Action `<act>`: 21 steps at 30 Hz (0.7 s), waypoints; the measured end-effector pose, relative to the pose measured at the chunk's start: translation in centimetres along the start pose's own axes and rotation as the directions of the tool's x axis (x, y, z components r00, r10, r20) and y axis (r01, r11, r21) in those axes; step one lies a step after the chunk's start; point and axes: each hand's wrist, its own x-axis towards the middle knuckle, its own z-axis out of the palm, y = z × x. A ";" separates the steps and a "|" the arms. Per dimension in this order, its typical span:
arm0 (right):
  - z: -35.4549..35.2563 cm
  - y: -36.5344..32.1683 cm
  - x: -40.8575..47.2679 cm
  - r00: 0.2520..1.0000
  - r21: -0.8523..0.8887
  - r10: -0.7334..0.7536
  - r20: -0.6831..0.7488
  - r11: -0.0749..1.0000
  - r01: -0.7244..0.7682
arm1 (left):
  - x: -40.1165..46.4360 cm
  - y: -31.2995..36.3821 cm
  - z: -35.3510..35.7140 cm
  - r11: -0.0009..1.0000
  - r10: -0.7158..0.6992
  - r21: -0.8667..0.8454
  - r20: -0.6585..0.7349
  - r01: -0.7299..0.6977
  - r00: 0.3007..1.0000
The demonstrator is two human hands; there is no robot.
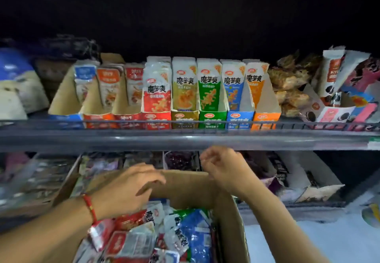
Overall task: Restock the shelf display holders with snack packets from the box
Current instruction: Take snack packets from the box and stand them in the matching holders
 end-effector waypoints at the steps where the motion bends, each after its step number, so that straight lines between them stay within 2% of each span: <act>1: 1.6 -0.3 -0.2 0.995 -0.119 -0.011 0.101 0.993 0.023 | -1.4 -1.4 1.2 0.998 -0.064 -0.004 0.069 0.064 0.996; 3: 4.6 -0.2 -0.8 0.956 -0.312 0.033 0.293 0.948 0.063 | -2.8 -3.4 2.9 0.992 -0.126 0.037 0.212 0.121 0.969; 5: 7.3 0.7 -1.9 0.904 -0.404 0.109 0.412 0.912 0.074 | -3.2 -4.2 3.3 0.984 -0.169 0.118 0.388 0.133 0.906; 7: 9.5 1.7 -3.0 0.848 -0.474 0.178 0.500 0.876 0.096 | -3.1 -4.4 3.2 0.986 -0.164 0.106 0.501 0.128 0.850; 9: 11.3 3.3 -3.5 0.799 -0.521 0.253 0.545 0.849 0.087 | -2.7 -4.3 2.8 0.992 -0.128 0.070 0.538 0.107 0.833; 12: 13.6 6.1 -2.8 0.771 -0.606 0.320 0.551 0.789 0.105 | -1.9 -4.1 2.4 0.989 -0.145 0.064 0.533 0.131 0.834; 17: 16.9 8.1 0.4 0.747 -0.618 0.229 0.624 0.730 0.293 | -1.2 -4.9 3.0 0.966 -0.258 0.169 0.578 0.196 0.774; 19: 18.1 8.5 1.4 0.752 -0.653 0.197 0.630 0.659 0.374 | -1.0 -4.8 2.9 0.966 -0.258 0.164 0.606 0.199 0.753; 21: 19.1 9.0 1.7 0.753 -0.682 0.174 0.634 0.584 0.439 | -0.4 -4.5 2.5 0.969 -0.241 0.092 0.576 0.231 0.781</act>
